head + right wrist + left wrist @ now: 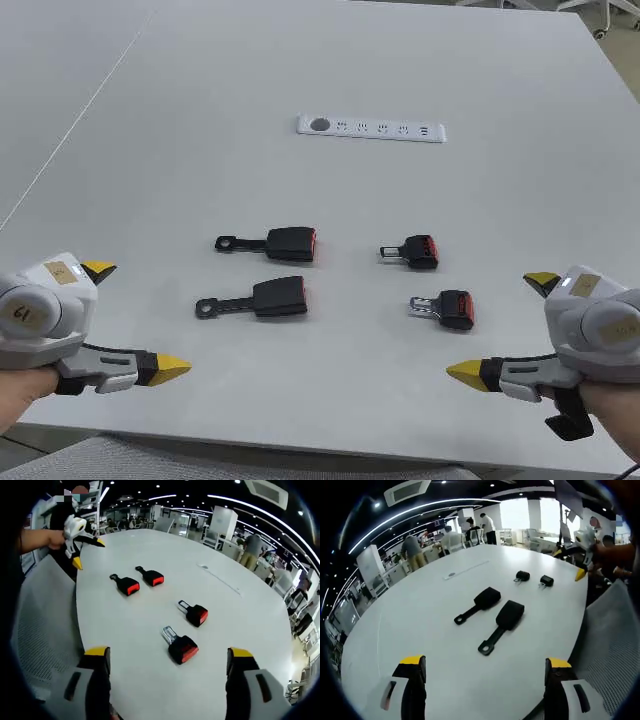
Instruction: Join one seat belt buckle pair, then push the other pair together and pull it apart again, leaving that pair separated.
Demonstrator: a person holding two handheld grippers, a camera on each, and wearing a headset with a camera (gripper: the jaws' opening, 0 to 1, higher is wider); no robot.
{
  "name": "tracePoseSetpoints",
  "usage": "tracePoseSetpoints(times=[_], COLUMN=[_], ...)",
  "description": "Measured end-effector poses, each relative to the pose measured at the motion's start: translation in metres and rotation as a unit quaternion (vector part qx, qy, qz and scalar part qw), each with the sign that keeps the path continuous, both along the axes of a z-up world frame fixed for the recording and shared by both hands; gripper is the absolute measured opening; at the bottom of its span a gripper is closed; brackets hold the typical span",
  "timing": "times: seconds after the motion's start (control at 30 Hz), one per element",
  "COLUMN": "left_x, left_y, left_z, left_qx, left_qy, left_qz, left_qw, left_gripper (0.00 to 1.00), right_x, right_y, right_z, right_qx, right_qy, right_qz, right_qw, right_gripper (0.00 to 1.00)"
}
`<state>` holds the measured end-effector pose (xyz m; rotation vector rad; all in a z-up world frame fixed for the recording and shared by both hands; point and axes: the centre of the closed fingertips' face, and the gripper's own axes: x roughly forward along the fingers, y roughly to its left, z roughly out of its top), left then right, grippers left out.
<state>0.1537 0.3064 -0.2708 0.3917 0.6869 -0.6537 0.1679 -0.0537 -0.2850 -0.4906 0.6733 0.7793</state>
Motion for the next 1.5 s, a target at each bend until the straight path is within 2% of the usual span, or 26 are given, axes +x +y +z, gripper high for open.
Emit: tracePoseSetpoints(times=[0.27, 0.6, 1.03, 1.1, 1.13, 1.27, 1.5], left_x=[-0.001, 0.004, 0.004, 0.004, 0.006, 0.008, 0.007], left_y=[-0.001, 0.002, 0.002, 0.003, 0.006, 0.008, 0.006], left_z=[-0.001, -0.001, 0.000, 0.000, 0.000, 0.003, 0.004], left_qx=[-0.001, 0.000, -0.002, 0.002, 0.009, 0.007, 0.004], left_qy=[0.003, 0.002, 0.000, -0.002, -0.008, -0.014, -0.014], left_qz=[0.000, 0.001, 0.003, 0.004, 0.008, 0.015, 0.009], left_qw=[1.0000, 1.0000, 1.0000, 1.0000, 0.9999, 0.9998, 0.9999], left_gripper=[1.00, 1.00, 1.00, 1.00, 1.00, 1.00, 1.00], right_x=[0.003, 0.007, 0.008, 0.008, 0.008, 0.006, 0.005], right_y=[0.006, 0.010, 0.002, 0.002, 0.001, 0.001, 0.000], right_z=[-0.001, 0.001, 0.003, 0.002, 0.002, 0.004, 0.005], right_qx=[0.005, 0.009, 0.011, 0.012, 0.008, 0.003, 0.000], right_qy=[0.003, -0.001, -0.005, -0.003, -0.005, -0.009, -0.009], right_qz=[0.002, 0.001, -0.008, -0.009, -0.009, -0.007, -0.004], right_qw=[1.0000, 1.0000, 0.9999, 0.9999, 0.9999, 0.9999, 0.9999], right_gripper=[0.96, 0.94, 0.95, 0.95, 0.95, 0.95, 0.93])
